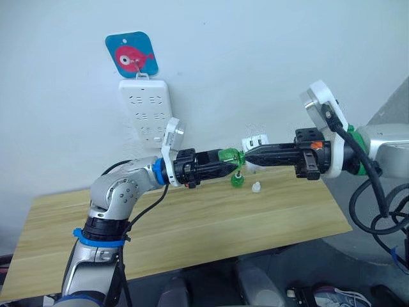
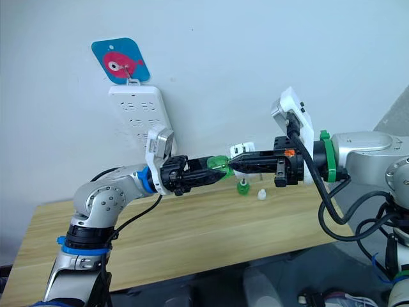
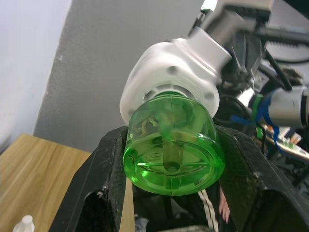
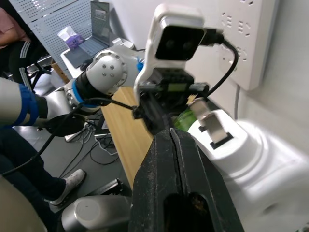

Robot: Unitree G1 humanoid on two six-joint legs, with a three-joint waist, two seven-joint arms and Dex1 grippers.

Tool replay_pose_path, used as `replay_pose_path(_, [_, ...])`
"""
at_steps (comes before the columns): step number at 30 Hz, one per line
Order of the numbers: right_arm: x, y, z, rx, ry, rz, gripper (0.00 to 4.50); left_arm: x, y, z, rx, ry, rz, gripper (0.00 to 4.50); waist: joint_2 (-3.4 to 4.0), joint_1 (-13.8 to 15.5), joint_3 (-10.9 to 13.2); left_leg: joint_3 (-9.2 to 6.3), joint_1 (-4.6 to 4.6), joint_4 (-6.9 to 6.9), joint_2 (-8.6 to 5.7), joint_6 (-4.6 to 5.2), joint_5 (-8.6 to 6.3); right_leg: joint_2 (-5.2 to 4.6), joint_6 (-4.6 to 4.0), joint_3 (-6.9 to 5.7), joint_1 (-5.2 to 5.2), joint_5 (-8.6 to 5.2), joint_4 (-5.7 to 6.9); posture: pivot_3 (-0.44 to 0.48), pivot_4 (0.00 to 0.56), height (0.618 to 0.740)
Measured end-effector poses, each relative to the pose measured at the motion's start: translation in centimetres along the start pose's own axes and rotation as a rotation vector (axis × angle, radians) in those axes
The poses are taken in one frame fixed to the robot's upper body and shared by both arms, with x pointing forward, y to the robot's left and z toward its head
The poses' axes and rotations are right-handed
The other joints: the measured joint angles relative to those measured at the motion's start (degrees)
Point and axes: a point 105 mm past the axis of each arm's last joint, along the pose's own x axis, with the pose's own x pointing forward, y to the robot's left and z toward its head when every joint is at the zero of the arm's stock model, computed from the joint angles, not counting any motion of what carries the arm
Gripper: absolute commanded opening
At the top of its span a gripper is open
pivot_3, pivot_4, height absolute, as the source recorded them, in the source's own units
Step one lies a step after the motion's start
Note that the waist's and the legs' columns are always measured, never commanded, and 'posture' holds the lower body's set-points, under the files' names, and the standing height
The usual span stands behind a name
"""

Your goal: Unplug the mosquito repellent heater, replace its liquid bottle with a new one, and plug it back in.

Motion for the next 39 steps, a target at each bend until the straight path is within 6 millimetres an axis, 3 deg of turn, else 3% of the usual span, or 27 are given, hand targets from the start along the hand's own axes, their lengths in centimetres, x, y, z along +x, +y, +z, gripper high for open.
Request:
replay_pose_path(9, [-0.1, -1.3, 0.4, -0.010, 0.016, -0.036, 0.00, -0.1, -0.9, -0.5, 0.010, 0.043, -0.062, 2.28, 0.01, 0.0, 0.0, 0.00, 0.01, 0.00, 0.00, 0.01, -0.01, 0.00, 0.00, -0.01, 0.00, 0.00, 0.00, -0.233, 0.095, 0.736])
replay_pose_path(25, [0.8, -1.1, 0.5, -0.009, 0.005, 0.013, 0.00, 0.4, -0.9, -0.5, -0.002, 0.024, -0.065, 2.28, 0.01, 0.0, 0.0, -0.01, 0.00, 0.00, 0.01, 0.02, -0.01, 0.00, 0.00, -0.01, 0.00, 0.00, 0.00, -0.227, 0.092, 0.736])
replay_pose_path(29, [0.6, -1.1, 1.6, 0.004, -0.037, 0.016, 0.00, 0.5, -0.9, -0.4, -0.004, 0.012, -0.064, 2.28, 0.01, 0.0, 0.0, -0.01, 0.00, 0.00, 0.01, 0.02, -0.01, 0.00, -0.01, -0.01, 0.00, 0.00, 0.01, -0.223, 0.092, 0.736])
replay_pose_path(32, [-0.8, -2.1, 3.5, 0.006, -0.115, -0.048, 0.00, 0.3, -0.9, -0.4, -0.014, 0.013, -0.064, 2.28, 0.01, 0.1, 0.0, -0.01, 0.00, 0.00, 0.00, 0.02, -0.01, 0.00, -0.01, -0.01, 0.00, 0.00, 0.00, -0.221, 0.090, 0.736])
replay_pose_path(34, [-1.8, -3.7, 3.7, 0.025, -0.142, -0.141, 0.00, 0.0, -1.1, -0.4, -0.037, 0.021, -0.076, 2.28, -0.01, 0.1, 0.0, 0.00, 0.00, 0.00, 0.00, 0.03, -0.01, 0.00, -0.01, 0.00, 0.00, 0.00, -0.01, -0.225, 0.089, 0.736])
replay_pose_path(37, [-2.6, -6.4, 1.7, 0.043, -0.111, -0.295, 0.00, -0.1, -1.6, -0.5, -0.083, 0.019, -0.101, 2.28, -0.01, 0.1, -0.1, 0.01, 0.00, -0.01, 0.00, 0.03, -0.02, 0.00, 0.00, 0.01, 0.00, 0.00, -0.01, -0.225, 0.089, 0.736])
replay_pose_path(39, [-2.2, -6.9, -0.4, 0.055, -0.053, -0.316, 0.00, -0.2, -1.9, -0.2, -0.109, 0.005, -0.120, 2.28, 0.00, 0.1, -0.1, 0.01, 0.00, -0.02, 0.01, 0.03, -0.02, 0.00, 0.01, 0.01, -0.02, -0.01, 0.00, -0.225, 0.089, 0.736])
